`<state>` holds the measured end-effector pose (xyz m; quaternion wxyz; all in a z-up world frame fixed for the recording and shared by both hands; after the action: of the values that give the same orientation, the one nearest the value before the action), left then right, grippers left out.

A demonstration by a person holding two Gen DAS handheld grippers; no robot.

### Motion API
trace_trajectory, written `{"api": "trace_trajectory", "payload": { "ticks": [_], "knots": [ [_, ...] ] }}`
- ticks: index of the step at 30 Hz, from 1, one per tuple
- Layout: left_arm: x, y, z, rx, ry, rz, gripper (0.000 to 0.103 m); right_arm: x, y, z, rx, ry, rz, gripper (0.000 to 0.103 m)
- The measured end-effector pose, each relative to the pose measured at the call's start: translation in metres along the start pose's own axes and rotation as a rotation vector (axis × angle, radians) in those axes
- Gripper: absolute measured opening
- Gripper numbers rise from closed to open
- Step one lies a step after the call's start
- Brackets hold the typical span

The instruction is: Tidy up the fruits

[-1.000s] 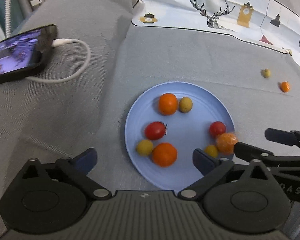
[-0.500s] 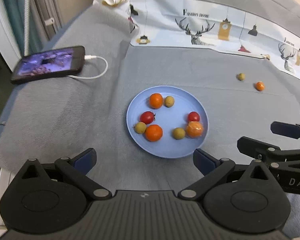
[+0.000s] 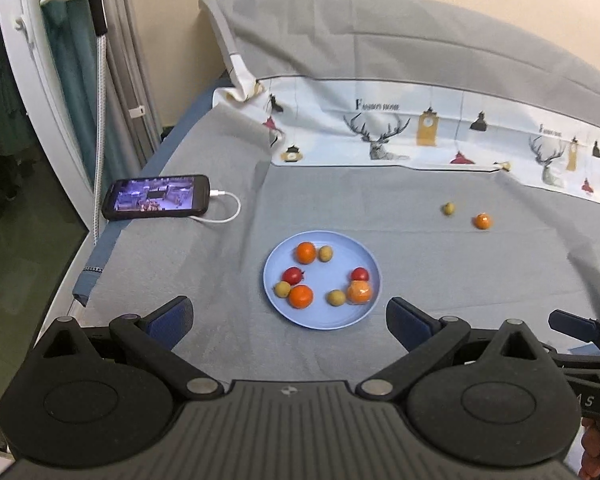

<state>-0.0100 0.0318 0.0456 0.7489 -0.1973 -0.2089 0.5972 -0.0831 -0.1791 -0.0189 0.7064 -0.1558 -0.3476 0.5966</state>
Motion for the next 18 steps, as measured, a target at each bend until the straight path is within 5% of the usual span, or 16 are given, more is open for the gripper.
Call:
{"api": "trace_trajectory", "payload": {
  "ticks": [7,18],
  "knots": [
    [-0.013,-0.009,0.049,-0.016,-0.008,-0.020,0.103,-0.014,0.002,0.042,-0.050,0.014,-0.047,0.095],
    [-0.050,-0.041,0.114,-0.010,0.127,-0.010,0.103,-0.040,0.008,0.041,-0.008,0.086,-0.137,0.096]
  ]
}}
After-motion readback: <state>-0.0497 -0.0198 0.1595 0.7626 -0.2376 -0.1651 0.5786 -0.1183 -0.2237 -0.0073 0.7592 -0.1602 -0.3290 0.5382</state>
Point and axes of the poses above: each gripper's, at about its wrist camera, not at the fingertips, and z roughly against the way its jaws point, x to its left, y to its underside, the point moved 9 cm from there along -z, roughly the way its jaws point, and after that the axes turned 9 degrees about x, right-handed, at the moved point
